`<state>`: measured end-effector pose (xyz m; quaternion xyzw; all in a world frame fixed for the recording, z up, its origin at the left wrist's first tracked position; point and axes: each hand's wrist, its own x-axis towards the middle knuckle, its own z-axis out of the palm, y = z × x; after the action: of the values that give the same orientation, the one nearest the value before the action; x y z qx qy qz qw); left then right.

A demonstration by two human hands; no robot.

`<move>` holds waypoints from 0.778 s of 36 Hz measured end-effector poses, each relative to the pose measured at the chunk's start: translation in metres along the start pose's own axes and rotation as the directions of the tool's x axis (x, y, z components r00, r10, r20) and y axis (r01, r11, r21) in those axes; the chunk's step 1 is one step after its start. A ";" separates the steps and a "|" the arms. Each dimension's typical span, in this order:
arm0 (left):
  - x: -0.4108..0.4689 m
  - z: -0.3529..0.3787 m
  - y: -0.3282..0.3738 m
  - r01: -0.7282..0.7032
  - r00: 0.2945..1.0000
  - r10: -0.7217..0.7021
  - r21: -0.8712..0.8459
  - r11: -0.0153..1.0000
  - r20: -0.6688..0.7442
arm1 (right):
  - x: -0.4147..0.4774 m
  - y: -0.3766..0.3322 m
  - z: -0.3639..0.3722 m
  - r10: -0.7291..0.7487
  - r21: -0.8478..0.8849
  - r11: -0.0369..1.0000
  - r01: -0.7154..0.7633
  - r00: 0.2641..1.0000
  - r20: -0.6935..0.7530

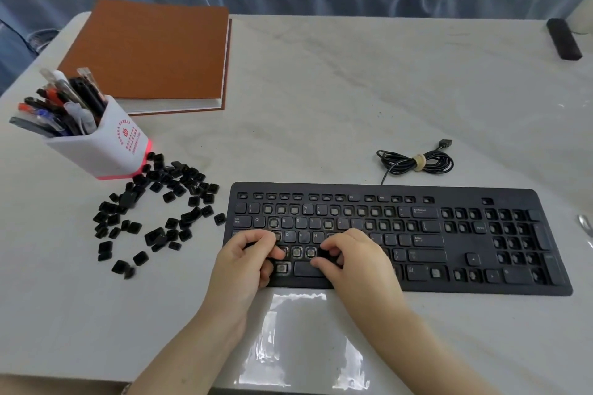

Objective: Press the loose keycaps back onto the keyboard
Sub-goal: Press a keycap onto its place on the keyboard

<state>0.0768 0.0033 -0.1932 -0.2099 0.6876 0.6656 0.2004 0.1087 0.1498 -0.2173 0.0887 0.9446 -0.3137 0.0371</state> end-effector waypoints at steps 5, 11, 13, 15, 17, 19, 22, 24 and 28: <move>-0.001 0.002 0.001 0.000 1.000 0.000 0.012 1.000 0.016 | -0.001 0.004 0.002 -0.029 0.021 0.999 0.029 0.999 -0.025; -0.001 0.002 0.001 0.002 1.000 -0.003 0.018 1.000 0.031 | -0.002 0.008 -0.008 0.039 0.288 0.957 -0.028 0.999 -0.034; -0.002 0.003 0.000 0.005 0.999 -0.006 0.025 1.000 0.037 | -0.003 0.011 -0.015 0.093 0.391 0.916 -0.087 0.996 0.002; -0.002 0.004 -0.002 0.002 0.999 -0.004 0.037 0.999 0.041 | -0.002 0.017 -0.022 0.134 0.476 0.870 -0.126 0.991 0.017; -0.002 0.006 -0.002 0.000 0.999 -0.002 0.042 0.999 0.043 | -0.002 0.024 -0.032 0.168 0.531 0.834 -0.148 0.986 0.011; -0.002 0.008 -0.002 -0.003 0.999 0.001 0.044 0.999 0.048 | -0.001 0.031 -0.043 0.185 0.543 0.823 -0.167 0.982 0.021; -0.002 0.011 0.000 -0.012 0.998 0.009 0.047 0.999 0.057 | 0.001 0.040 -0.059 0.189 0.536 0.830 -0.153 0.982 -0.013; -0.002 0.013 0.001 -0.014 0.998 0.012 0.040 0.999 0.059 | 0.003 0.046 -0.066 0.180 0.499 0.858 -0.117 0.981 -0.079; -0.003 0.015 0.002 -0.010 0.998 0.008 0.033 0.999 0.062 | 0.009 0.054 -0.075 0.208 0.502 0.853 -0.140 0.975 -0.081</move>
<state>0.0780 0.0186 -0.1909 -0.1827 0.6930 0.6610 0.2223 0.1095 0.2386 -0.1898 0.2012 0.8215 -0.5331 -0.0213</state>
